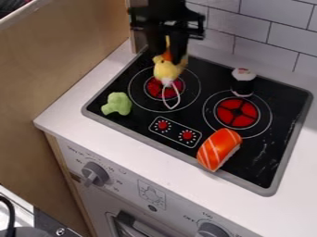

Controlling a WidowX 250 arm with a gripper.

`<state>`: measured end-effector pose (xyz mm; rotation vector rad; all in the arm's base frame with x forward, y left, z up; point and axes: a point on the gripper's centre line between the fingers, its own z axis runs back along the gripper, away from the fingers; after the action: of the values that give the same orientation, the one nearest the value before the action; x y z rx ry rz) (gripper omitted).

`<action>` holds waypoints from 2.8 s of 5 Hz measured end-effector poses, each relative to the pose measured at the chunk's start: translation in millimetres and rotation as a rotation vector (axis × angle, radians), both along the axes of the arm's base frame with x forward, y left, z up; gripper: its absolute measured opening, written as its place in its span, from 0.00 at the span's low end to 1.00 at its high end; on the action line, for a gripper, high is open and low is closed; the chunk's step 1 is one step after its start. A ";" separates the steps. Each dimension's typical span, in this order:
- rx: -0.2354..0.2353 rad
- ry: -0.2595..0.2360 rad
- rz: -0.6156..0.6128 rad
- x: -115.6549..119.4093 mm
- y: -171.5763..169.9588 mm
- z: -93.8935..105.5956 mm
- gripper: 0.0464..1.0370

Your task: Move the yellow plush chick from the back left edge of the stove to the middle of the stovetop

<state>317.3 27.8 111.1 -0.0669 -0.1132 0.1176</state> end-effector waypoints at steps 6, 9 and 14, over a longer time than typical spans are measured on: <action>0.072 0.002 -0.077 -19.1 -47.2 3.5 0.30; 0.150 -0.002 -0.081 -9.9 -32.0 -50.4 0.30; 0.023 0.058 -0.080 -19.2 -14.3 -32.5 0.96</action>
<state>298.1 13.6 78.6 -0.0445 -0.0536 0.0382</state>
